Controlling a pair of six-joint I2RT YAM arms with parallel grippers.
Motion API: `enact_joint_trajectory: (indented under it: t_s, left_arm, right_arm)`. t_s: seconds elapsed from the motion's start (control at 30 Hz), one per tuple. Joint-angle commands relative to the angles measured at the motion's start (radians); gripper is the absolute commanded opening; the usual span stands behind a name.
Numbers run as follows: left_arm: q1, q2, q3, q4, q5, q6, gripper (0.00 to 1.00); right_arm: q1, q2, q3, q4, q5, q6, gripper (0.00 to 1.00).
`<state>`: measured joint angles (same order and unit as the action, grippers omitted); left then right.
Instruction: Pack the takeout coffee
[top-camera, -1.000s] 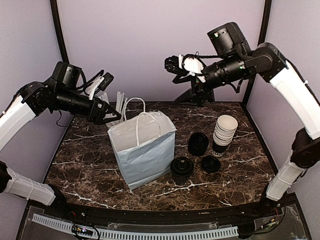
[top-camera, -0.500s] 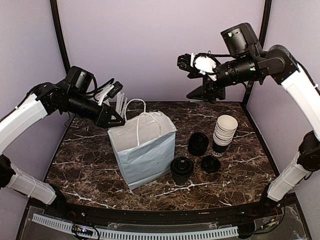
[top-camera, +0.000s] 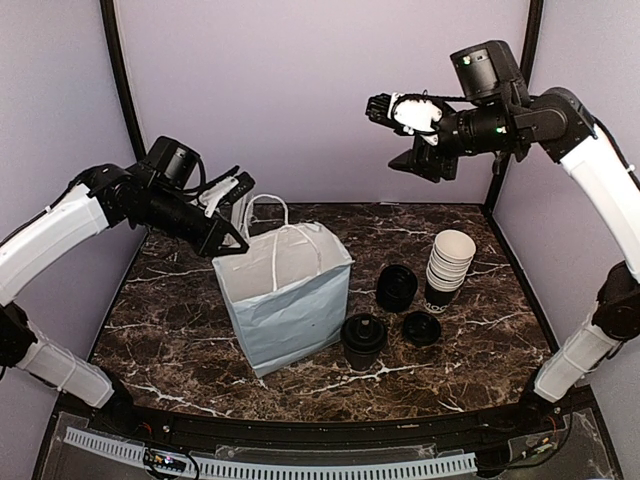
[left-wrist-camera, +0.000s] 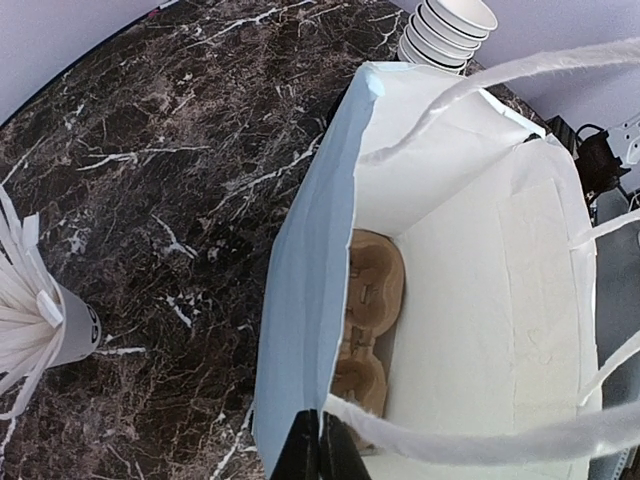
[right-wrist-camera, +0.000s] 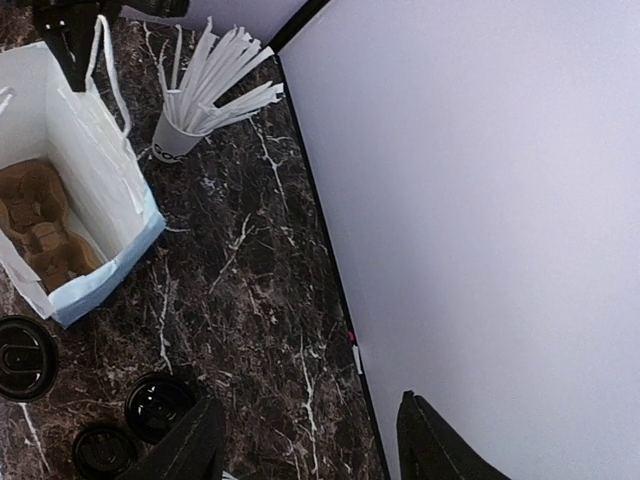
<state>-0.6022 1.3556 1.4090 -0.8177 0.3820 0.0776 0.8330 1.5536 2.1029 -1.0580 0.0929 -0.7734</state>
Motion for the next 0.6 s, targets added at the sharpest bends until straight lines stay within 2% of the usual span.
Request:
enact_joint_trajectory:
  t_s: [0.0, 0.23, 0.33, 0.43, 0.57]
  left_arm:
    - [0.005, -0.087, 0.057, -0.027, -0.069, 0.073, 0.0]
    - [-0.012, -0.196, 0.008, -0.002, -0.192, 0.149, 0.0]
    - [-0.082, -0.215, -0.052, 0.031, -0.281, 0.155, 0.0]
    - [-0.163, -0.239, -0.099, 0.06, -0.427, 0.161, 0.0]
    - [-0.251, -0.254, -0.138, 0.056, -0.521, 0.145, 0.0]
  right_arm:
    - [-0.016, -0.053, -0.02, 0.072, 0.095, -0.017, 0.59]
    - [-0.044, -0.067, -0.046, 0.057, 0.118, -0.002, 0.57]
    - [-0.047, -0.057, -0.044, 0.055, 0.117, -0.006, 0.56]
    - [-0.046, -0.047, -0.034, 0.051, 0.107, -0.004, 0.56]
    - [-0.046, -0.036, -0.029, 0.046, 0.097, -0.002, 0.56]
